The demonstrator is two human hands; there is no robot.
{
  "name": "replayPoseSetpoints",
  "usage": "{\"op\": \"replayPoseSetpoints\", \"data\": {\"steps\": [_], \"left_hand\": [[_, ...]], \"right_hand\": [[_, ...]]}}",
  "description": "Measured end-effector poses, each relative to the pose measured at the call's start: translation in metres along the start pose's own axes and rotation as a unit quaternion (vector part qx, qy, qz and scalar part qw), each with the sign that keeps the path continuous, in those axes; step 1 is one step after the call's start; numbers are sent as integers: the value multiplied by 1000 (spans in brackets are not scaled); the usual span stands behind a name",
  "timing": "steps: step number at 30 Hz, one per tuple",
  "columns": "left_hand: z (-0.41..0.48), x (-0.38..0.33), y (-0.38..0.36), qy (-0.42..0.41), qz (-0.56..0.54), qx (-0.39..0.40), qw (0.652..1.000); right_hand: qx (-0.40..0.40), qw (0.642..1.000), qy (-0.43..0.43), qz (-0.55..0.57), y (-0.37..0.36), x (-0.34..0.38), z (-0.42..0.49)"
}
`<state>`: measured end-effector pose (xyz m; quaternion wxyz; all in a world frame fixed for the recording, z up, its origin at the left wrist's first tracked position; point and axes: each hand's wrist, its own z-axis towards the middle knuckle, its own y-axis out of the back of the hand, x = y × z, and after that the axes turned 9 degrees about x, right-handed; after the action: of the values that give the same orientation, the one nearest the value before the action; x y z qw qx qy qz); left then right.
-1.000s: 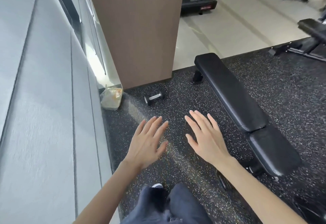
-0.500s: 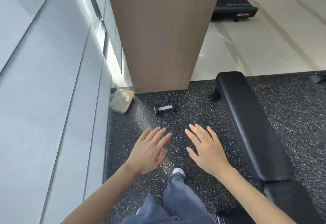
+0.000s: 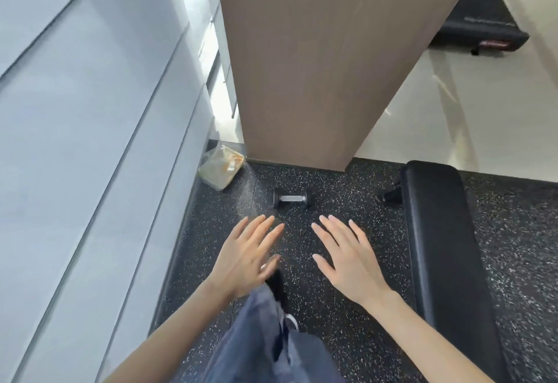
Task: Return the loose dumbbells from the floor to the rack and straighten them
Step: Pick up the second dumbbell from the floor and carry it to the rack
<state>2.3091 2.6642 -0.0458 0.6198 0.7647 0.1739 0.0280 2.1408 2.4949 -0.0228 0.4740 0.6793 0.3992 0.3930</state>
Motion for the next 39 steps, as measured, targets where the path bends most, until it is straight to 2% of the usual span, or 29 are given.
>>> {"op": "replayPoseSetpoints", "data": {"steps": [4,11,16,21,26,33,39], "left_hand": [[44,25,1,22,-12,15,1000],[138,80,10,42,-32,14,999],[205,109,-39,59,-41,41,997],[273,141,-162,72,-35,52,995],[334,185,-318,78,-27,54,995],[410,242,-507,91,-15,47,995],[448,267,-604,100,-18,44,994]], "right_hand": [[23,1000,4,-12,4,-30,54],[12,1000,25,-5,15,-75,160],[48,998,25,20,-31,-118,234],[65,996,40,41,-154,-163,312],[106,991,50,61,-319,-204,393],[121,987,70,80,-536,-247,497],[116,986,61,104,-639,-268,549]]}}
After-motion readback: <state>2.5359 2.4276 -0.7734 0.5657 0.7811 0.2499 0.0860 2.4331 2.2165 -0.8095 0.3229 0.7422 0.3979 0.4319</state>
